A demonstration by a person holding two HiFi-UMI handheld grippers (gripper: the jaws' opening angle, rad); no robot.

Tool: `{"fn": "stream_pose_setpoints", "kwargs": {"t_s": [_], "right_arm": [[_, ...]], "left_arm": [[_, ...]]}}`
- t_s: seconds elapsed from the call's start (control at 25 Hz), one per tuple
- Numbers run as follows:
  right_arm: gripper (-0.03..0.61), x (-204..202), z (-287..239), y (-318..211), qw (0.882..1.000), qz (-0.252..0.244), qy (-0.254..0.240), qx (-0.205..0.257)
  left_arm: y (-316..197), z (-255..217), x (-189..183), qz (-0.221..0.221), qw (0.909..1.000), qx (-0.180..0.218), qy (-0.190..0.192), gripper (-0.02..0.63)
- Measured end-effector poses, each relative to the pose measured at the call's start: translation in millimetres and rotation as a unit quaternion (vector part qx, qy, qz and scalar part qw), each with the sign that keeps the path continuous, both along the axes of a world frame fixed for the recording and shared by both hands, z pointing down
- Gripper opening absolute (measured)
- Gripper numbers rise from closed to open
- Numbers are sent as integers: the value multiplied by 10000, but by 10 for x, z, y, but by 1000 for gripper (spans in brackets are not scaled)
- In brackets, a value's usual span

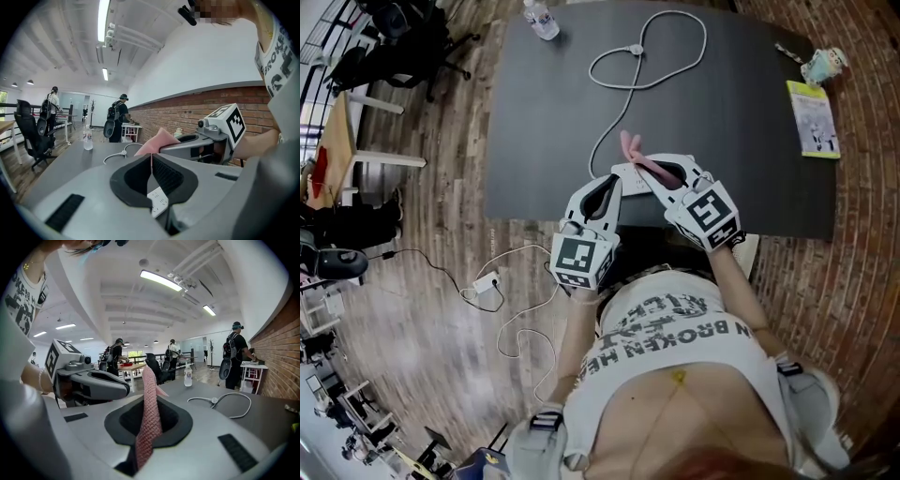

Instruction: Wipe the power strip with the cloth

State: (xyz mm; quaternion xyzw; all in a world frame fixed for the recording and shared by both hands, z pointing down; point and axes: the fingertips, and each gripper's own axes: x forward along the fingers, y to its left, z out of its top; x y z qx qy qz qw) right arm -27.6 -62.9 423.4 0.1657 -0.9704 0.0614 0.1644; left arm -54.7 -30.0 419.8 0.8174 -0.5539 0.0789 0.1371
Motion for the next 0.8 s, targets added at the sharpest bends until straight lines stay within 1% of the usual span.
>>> {"fn": "stream_pose_setpoints", "kwargs": {"t_s": [0.08, 0.32, 0.48, 0.6, 0.68, 0.8], "right_arm": [[17, -17, 109, 13, 9999, -24, 129, -37], [17, -165, 455, 4, 9983, -23, 536, -221], [17, -290, 657, 4, 9964, 61, 765, -364], [17, -380, 826, 6, 9943, 112, 966, -431], [17, -427, 943, -11, 9928, 157, 1093, -464], [17, -474, 1112, -37, 9896, 223, 1316, -533]], "left_arm": [[10, 83, -27, 54, 9999, -92, -33, 8], [34, 400, -153, 353, 9985, -400, 72, 8], [44, 692, -247, 659, 9951, -739, 56, 9], [40, 949, -312, 894, 9904, -1055, 84, 13], [29, 1122, -341, 1073, 9863, -1252, 18, 38], [17, 1344, -354, 1346, 9798, -1476, -133, 95]]}}
